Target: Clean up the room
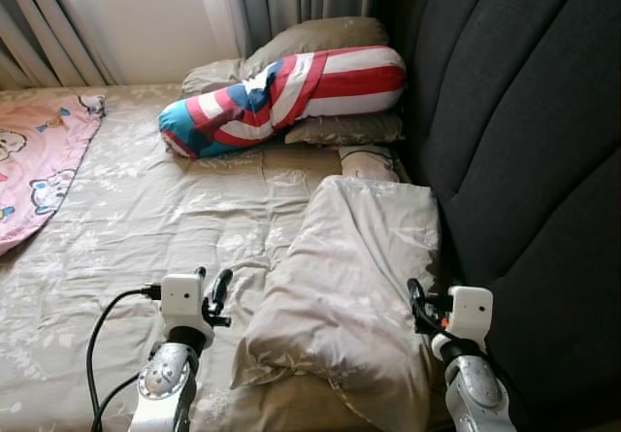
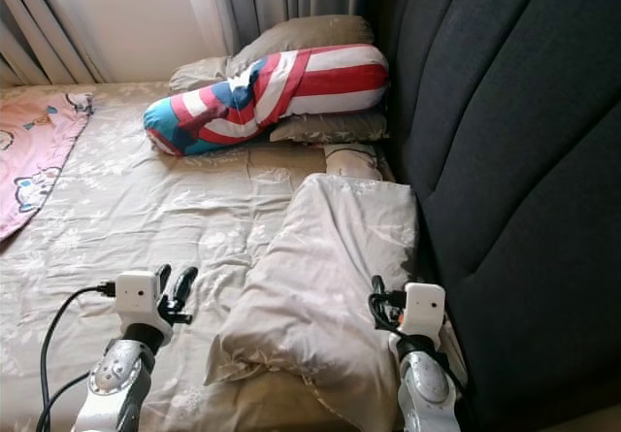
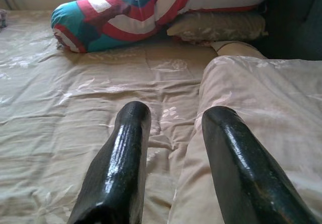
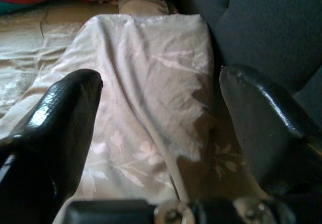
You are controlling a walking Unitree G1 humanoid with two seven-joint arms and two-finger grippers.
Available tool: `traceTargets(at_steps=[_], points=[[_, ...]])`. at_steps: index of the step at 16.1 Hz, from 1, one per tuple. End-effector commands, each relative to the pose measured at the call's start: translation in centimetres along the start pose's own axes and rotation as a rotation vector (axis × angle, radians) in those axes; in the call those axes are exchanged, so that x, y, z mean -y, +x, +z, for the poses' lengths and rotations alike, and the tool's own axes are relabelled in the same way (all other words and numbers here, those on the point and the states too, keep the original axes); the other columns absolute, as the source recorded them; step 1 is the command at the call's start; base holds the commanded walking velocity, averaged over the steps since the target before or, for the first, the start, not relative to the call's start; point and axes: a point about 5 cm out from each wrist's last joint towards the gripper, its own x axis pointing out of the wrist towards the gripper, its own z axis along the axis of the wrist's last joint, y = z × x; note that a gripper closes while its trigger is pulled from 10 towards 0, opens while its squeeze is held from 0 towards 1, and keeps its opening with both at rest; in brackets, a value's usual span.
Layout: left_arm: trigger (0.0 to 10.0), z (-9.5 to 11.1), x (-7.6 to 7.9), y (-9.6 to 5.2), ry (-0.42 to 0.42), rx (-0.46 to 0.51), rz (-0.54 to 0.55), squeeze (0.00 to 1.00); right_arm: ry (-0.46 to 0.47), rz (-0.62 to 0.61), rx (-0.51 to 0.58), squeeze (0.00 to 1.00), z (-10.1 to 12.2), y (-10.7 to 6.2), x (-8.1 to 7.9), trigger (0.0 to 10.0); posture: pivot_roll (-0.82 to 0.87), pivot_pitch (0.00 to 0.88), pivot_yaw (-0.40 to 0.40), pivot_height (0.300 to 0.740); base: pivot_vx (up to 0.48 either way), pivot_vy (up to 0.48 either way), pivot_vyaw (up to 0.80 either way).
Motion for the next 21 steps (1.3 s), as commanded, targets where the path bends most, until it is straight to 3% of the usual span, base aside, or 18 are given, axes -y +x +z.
traceTargets(at_steps=[1,21], points=[[10.0,0.07,0.17,-0.11,0.008,-0.003,-0.012,0.00,0.000,-0.003,-0.019,0.00,-0.26,0.02,-0.08,10.0,-0.04,0.035,-0.007,0.700,0.000,0.000,0.00],[10.0,-0.09,0.79,-0.10,-0.009,-0.009,-0.034,0.00,-0.004,-0.008,-0.033,0.00,-0.36,0.21,-0.38,10.0,-0.04,0.021,-0.007,0.685,0.000,0.000,0.00]])
